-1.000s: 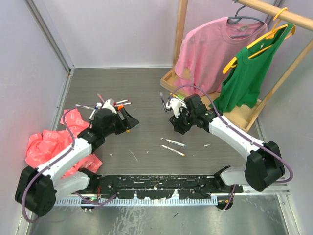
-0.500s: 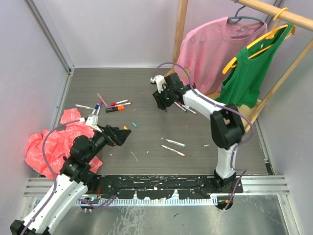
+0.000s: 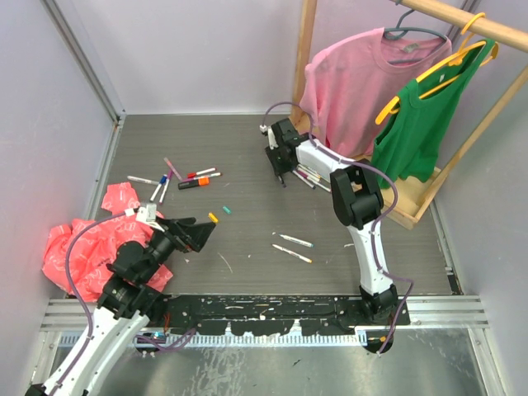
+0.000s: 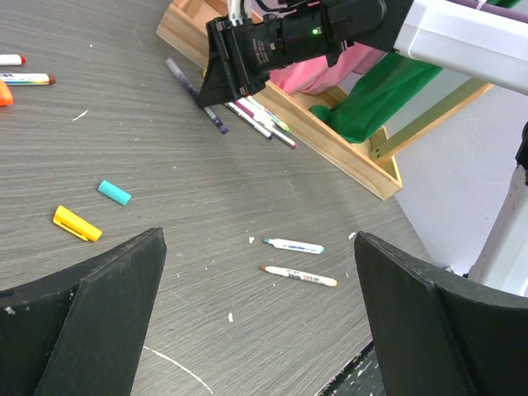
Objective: Open the pen caps
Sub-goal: Pick up the pen from the center of the board, then open the pen cap from the pen.
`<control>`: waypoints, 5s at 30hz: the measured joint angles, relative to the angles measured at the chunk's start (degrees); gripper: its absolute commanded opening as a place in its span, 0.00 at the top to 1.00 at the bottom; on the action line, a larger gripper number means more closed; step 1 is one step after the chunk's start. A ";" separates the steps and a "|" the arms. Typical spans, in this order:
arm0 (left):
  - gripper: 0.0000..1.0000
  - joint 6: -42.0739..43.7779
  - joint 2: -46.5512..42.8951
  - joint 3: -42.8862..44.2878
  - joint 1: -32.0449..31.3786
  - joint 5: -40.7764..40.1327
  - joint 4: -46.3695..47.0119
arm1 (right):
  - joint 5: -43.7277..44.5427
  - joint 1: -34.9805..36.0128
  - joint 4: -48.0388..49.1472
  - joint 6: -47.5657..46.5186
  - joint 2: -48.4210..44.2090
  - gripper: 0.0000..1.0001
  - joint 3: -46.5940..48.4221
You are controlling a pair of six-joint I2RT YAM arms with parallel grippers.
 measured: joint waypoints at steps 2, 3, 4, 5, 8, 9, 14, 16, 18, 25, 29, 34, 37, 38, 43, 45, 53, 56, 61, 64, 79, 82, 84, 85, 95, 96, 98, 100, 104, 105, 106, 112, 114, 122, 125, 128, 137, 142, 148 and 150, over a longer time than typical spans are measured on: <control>0.02 0.00 0.31 -0.15 0.00 -0.17 -0.04 | 0.13 -0.11 -0.15 0.26 0.02 0.71 0.42; 0.02 -0.02 0.66 -0.17 0.00 -0.26 -0.02 | 0.15 -0.13 -0.24 0.35 0.02 0.71 0.59; 0.02 -0.02 1.01 -0.20 0.00 -0.28 -0.02 | 0.13 -0.11 -0.31 0.37 0.04 0.71 0.68; 0.02 -0.04 1.46 -0.20 0.00 -0.28 0.00 | 0.13 -0.11 -0.42 0.37 0.07 0.72 0.72; 0.02 -0.17 2.60 -0.20 0.00 -0.26 0.02 | 0.13 -0.11 -0.72 0.17 0.52 0.70 0.96; 0.02 -0.26 2.93 -0.20 0.00 -0.26 0.02 | 0.11 -0.11 -0.76 0.13 0.74 0.69 0.98; 0.02 -1.22 3.45 -0.24 0.00 0.15 0.17 | -0.11 -0.11 -0.98 -0.59 0.83 0.71 1.14; 0.02 -1.81 3.45 -0.37 0.00 0.50 0.57 | -0.44 -0.11 -1.03 -0.74 0.92 0.81 1.25; 0.02 -2.67 3.45 -0.52 0.00 0.94 0.98 | -0.66 -0.11 -1.25 -1.14 0.92 0.90 1.25; 0.02 -6.51 3.89 -1.40 0.00 3.65 3.65 | -0.66 -0.11 -0.74 -2.99 -0.48 0.99 -0.74; 0.02 -9.40 5.57 -2.78 0.00 6.91 8.70 | -2.97 -0.13 -0.83 -4.39 -4.76 0.99 -6.67; 0.02 -14.01 10.32 -3.87 0.00 11.15 18.12 | -11.26 -1.16 -1.07 -6.88 -15.45 0.99 -14.91; 0.02 -16.70 13.64 -3.93 0.00 13.27 24.15 | -18.38 -1.97 -0.24 -8.37 -25.16 0.99 -19.41; 0.02 -17.38 14.88 -3.93 0.00 13.77 26.38 | -20.33 -2.23 -0.20 -8.68 -28.24 0.99 -20.63; 0.02 -20.13 19.98 -3.74 0.00 14.78 35.26 | -32.44 -4.07 3.91 -9.66 -44.57 0.99 -28.46; 0.02 -20.79 21.49 -3.19 0.00 14.75 37.18 | -37.68 -5.05 5.29 -9.33 -48.33 0.99 -31.21; 0.02 -21.07 27.56 0.66 -2.10 11.13 43.80 | -55.52 -7.17 14.67 -1.09 -50.51 0.99 -41.20; 0.02 -20.11 29.79 1.46 -5.38 8.02 45.00 | -59.91 -7.21 18.80 2.93 -50.51 0.99 -43.32; 0.02 -18.56 33.97 2.80 -10.47 1.40 45.00 | -63.17 -7.19 22.93 6.25 -50.51 0.99 -43.80; 0.01 -18.10 37.62 5.07 -13.00 -2.84 43.85 | -63.76 -7.19 24.20 7.06 -50.51 0.99 -43.80; 0.15 -22.84 50.84 27.39 -19.67 -24.37 18.23 | -63.93 -7.19 24.50 6.91 -50.21 0.99 -43.93; 0.17 -23.98 53.20 31.10 -20.41 -26.60 13.03 | -63.78 -7.19 24.11 6.62 -49.86 0.99 -43.91; 0.20 -24.30 54.69 33.29 -21.14 -27.74 10.29 | -63.56 -7.19 23.69 6.25 -49.59 0.99 -43.91; 0.21 -24.41 55.19 34.16 -21.49 -28.22 9.20 | -63.34 -7.19 23.43 5.97 -49.46 0.99 -43.91; 0.43 -24.57 59.71 40.02 -24.06 -31.65 3.65 | -61.11 -6.56 20.46 3.26 -48.22 0.99 -43.78; 0.44 -24.57 60.19 40.28 -24.09 -31.80 3.39 | -60.92 -6.40 20.17 3.02 -48.06 0.99 -43.78; 0.45 -24.57 61.05 40.59 -24.13 -32.04 3.17 | -60.61 -6.08 19.52 2.40 -47.87 0.99 -43.78; 0.46 -24.55 61.77 40.79 -24.13 -32.24 2.95 | -60.37 -5.75 18.99 1.99 -47.84 0.99 -43.78; 0.52 -24.48 63.14 41.86 -24.13 -32.79 2.47 | -60.06 -5.22 18.62 1.16 -47.84 0.99 -43.58; 0.53 -24.55 63.45 42.23 -24.13 -32.89 2.47 | -60.02 -5.16 18.47 1.03 -47.84 0.99 -43.50; 0.55 -24.44 63.87 42.73 -24.13 -33.00 2.47 | -59.91 -5.03 18.38 0.87 -47.84 0.99 -43.45; 0.76 -24.26 65.35 43.87 -24.13 -33.05 2.51 | -59.60 -4.83 17.59 0.42 -47.84 0.99 -43.12; 0.90 -24.17 65.96 43.87 -24.13 -33.00 2.43 | -59.41 -4.85 17.49 0.28 -47.84 0.99 -43.01; 1.00 -23.74 66.20 43.58 -24.11 -32.87 2.29 | -59.19 -4.83 17.03 -0.31 -47.84 0.79 -42.93; 1.00 -23.58 65.33 41.86 -24.11 -32.37 4.33 | -59.28 -4.81 16.74 -0.11 -47.84 0.56 -42.93; 1.00 -22.73 63.41 39.04 -24.13 -31.08 7.65 | -59.32 -4.63 17.18 0.26 -47.84 0.49 -42.93; 1.00 -19.50 61.70 36.11 -24.17 -28.52 15.63 | -59.21 -3.54 17.66 0.81 -47.84 0.60 -42.93; 1.00 -15.34 62.12 36.09 -24.15 -29.07 18.82 | -59.30 -2.47 17.49 0.48 -47.84 0.98 -42.80; 1.00 -9.29 62.62 36.13 -21.35 -27.23 23.08 | -58.49 -2.12 18.03 -0.31 -46.58 0.99 -40.61; 1.00 -8.50 62.62 36.50 -19.41 -25.05 24.04 | -57.75 -1.86 19.47 -0.31 -45.88 0.99 -39.54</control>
